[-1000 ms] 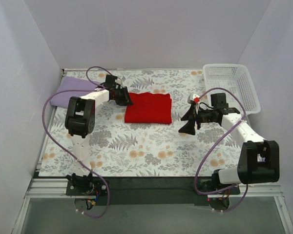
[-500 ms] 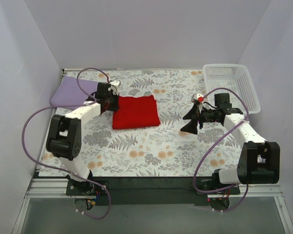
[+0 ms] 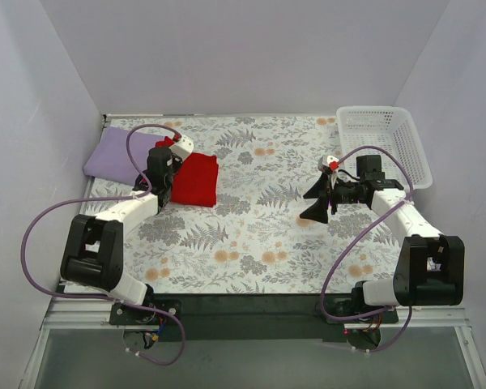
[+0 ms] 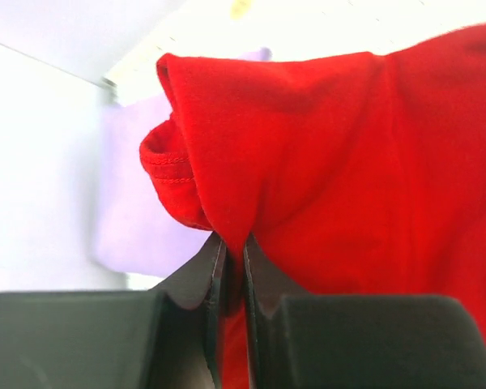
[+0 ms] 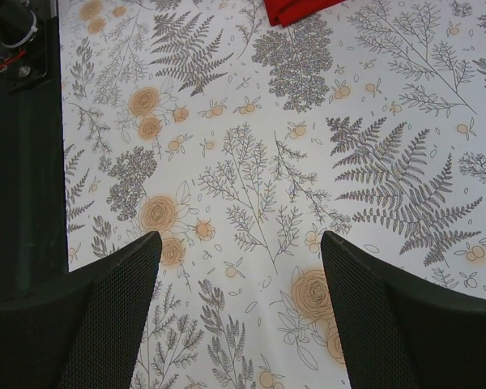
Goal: Fold and stack the t-shirts
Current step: Neatly place the folded tshirt to the corner
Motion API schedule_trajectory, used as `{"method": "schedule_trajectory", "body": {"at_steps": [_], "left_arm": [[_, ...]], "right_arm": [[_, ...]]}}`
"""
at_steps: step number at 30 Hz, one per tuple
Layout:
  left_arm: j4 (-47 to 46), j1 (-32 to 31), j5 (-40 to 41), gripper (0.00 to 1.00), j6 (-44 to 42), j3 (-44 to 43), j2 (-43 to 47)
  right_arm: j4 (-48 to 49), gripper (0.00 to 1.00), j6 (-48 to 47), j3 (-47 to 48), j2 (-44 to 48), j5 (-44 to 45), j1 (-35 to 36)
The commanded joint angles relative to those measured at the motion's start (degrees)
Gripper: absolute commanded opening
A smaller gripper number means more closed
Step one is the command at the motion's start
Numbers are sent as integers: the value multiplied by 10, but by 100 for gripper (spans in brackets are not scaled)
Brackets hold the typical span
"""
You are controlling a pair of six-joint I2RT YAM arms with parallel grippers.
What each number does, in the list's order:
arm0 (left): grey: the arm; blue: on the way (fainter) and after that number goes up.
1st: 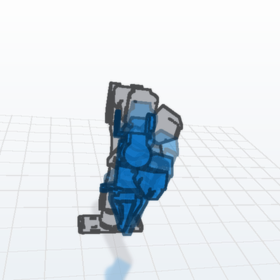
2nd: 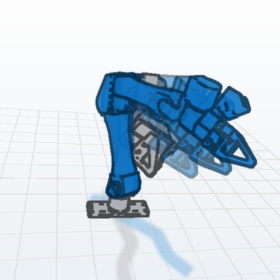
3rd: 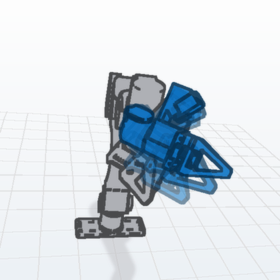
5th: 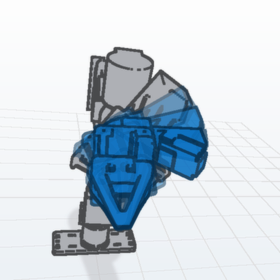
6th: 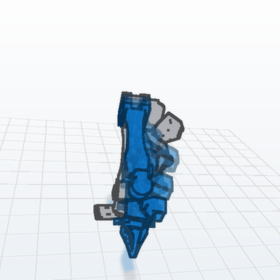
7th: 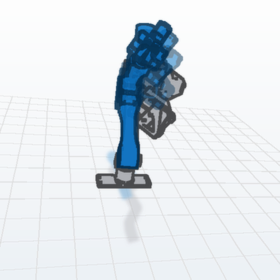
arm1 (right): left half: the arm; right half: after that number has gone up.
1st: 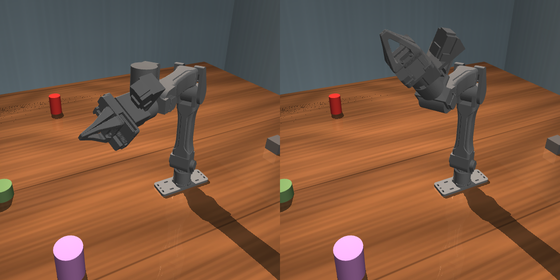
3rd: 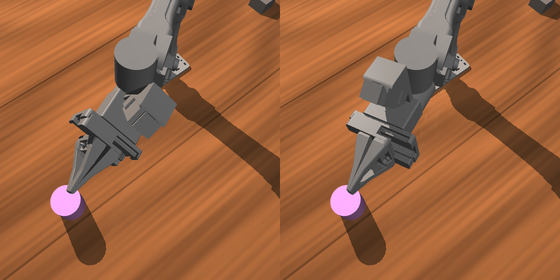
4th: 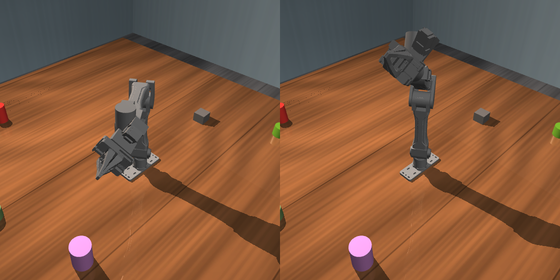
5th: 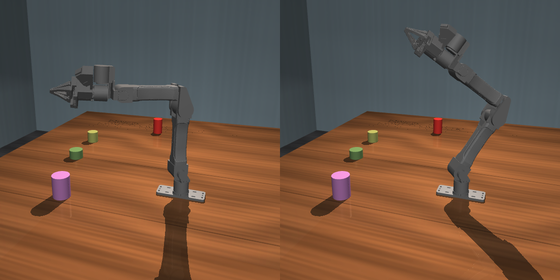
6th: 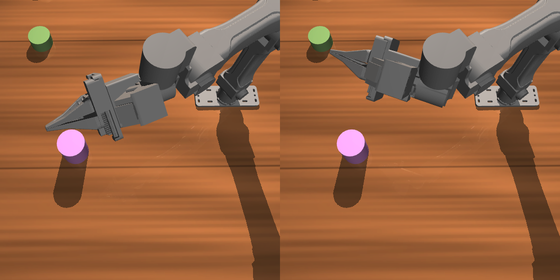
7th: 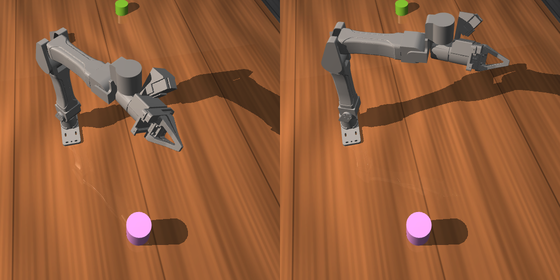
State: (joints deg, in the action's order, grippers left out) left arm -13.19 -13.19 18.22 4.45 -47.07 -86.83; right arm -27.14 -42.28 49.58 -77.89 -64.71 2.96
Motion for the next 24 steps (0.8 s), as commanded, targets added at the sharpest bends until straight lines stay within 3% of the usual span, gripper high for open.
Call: {"method": "schedule_trajectory", "body": {"at_steps": [1,24], "left_arm": [[-105,6,48,0,-104,-27,-10],[-120,69,35,0,-264,-158,-100]], "right_arm": [[-16,86,-12,3,1,-21,-3],[-104,80,-66,38,-41,-43,-18]]}}
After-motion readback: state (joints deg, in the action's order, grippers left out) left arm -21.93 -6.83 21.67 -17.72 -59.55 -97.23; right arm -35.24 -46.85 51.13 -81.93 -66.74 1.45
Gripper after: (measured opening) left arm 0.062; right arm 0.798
